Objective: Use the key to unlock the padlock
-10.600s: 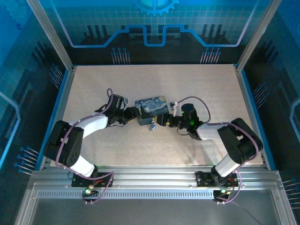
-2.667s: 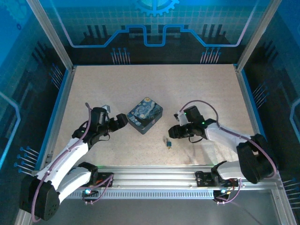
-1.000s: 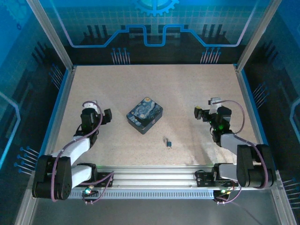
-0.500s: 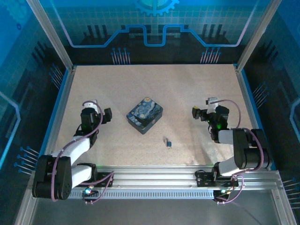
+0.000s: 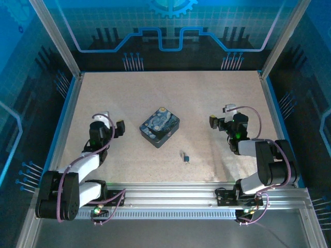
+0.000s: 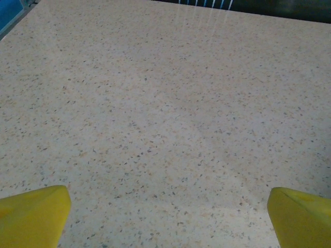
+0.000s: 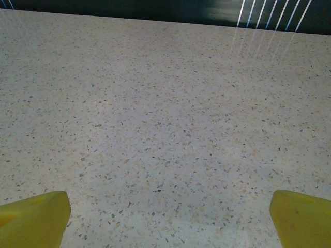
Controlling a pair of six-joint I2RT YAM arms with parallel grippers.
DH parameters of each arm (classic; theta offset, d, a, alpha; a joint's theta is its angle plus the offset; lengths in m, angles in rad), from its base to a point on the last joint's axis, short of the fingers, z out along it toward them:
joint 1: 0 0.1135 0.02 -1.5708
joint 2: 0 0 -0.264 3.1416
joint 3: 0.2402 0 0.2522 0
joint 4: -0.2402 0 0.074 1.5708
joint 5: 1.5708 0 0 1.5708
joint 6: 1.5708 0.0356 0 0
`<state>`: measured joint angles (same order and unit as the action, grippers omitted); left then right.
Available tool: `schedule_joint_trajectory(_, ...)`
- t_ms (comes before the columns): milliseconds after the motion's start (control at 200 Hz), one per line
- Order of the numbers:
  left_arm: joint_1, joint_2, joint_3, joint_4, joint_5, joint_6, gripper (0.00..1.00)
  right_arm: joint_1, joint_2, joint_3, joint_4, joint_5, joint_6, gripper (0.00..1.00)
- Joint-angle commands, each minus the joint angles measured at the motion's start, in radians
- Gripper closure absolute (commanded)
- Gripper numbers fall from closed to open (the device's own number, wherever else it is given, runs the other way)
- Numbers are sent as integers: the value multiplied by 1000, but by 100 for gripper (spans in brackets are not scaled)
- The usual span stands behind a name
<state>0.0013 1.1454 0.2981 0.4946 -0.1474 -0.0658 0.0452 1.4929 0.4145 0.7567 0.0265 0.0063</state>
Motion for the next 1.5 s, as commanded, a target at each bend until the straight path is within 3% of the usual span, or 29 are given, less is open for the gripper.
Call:
schedule_joint_trajectory(0,11,5,-24,119,57,37,1,14,12,18,-3,25,-18,0)
schedule_joint_trajectory(370,11,137,-56,406,124,107,1,14,12,18,-4,25,-16,0)
schedule_joint_trajectory(450,11,152,-24,356,140,105,1,13,12,18,-3,25,-16,0)
schedule_joint_trajectory(575,11,173,-36,414,169,92,1,14,12,18,-3,25,-17,0)
schedule_joint_trajectory(820,9,466,-134,907,180,83,1,14,13,18,-4,26,-17,0)
schedule_joint_trajectory(960,9,431,-87,777,168,81,1,14,12,18,-3,25,-17,0)
schedule_joint_trajectory(1131,9,403,84,416,58,47,1,13,12,18,-3,25,-17,0)
schedule_joint_trajectory(1496,3,406,81,432,67,57,1,13,12,20,-5,24,-17,0)
